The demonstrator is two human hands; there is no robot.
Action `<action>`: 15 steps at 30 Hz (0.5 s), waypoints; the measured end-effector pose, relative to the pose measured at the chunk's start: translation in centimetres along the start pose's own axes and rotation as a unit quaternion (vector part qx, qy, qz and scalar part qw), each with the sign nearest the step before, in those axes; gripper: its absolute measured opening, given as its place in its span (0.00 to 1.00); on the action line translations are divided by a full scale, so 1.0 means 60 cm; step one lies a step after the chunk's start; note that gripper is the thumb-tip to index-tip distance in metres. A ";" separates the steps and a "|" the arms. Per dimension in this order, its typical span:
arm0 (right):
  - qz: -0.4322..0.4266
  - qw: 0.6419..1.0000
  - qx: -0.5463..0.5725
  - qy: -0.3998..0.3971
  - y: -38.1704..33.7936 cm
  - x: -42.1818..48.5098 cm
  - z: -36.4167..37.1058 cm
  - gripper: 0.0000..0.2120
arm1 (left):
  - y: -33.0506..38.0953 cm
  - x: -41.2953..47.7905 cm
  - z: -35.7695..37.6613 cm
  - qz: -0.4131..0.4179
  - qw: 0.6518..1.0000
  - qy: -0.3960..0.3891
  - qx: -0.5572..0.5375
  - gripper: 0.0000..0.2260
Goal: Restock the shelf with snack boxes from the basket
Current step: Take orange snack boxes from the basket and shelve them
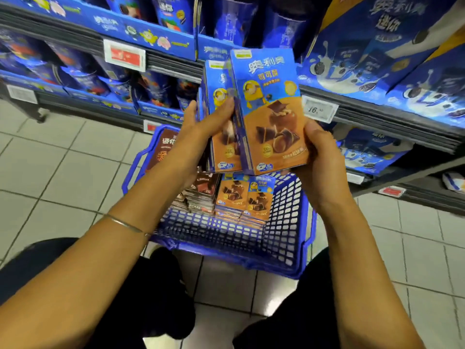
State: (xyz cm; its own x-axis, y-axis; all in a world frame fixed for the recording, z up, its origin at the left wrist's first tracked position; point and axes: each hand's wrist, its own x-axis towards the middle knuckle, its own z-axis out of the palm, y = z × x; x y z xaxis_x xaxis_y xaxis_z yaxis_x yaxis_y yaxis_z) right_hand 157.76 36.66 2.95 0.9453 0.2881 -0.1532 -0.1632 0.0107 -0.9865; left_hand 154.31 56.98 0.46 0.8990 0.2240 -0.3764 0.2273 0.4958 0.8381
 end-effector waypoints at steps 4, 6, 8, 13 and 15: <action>0.057 0.998 -0.017 -0.032 -0.118 -0.028 0.036 0.17 | 0.099 -0.077 0.032 -0.007 0.999 0.044 0.013 0.50; 0.070 0.997 -0.007 -0.030 -0.208 -0.049 0.055 0.15 | 0.175 -0.124 0.063 -0.013 0.998 0.052 0.019 0.47; 0.073 0.997 0.002 -0.037 -0.311 -0.073 0.064 0.13 | 0.261 -0.175 0.102 0.004 0.999 0.047 0.016 0.40; 0.085 0.994 0.002 -0.067 -0.611 -0.154 0.065 0.23 | 0.513 -0.334 0.226 0.033 0.998 0.035 0.042 0.33; 0.066 0.994 0.010 -0.088 -0.736 -0.179 0.067 0.19 | 0.615 -0.393 0.278 0.058 0.997 0.022 0.050 0.33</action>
State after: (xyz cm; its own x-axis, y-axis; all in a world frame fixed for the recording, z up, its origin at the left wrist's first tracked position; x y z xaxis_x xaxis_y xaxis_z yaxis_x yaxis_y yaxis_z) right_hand 153.69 36.97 48.39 0.8511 0.4516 -0.2678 -0.2903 -0.0202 -0.9567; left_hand 147.76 56.00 46.86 0.9046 0.3128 -0.2896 0.1604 0.3796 0.9112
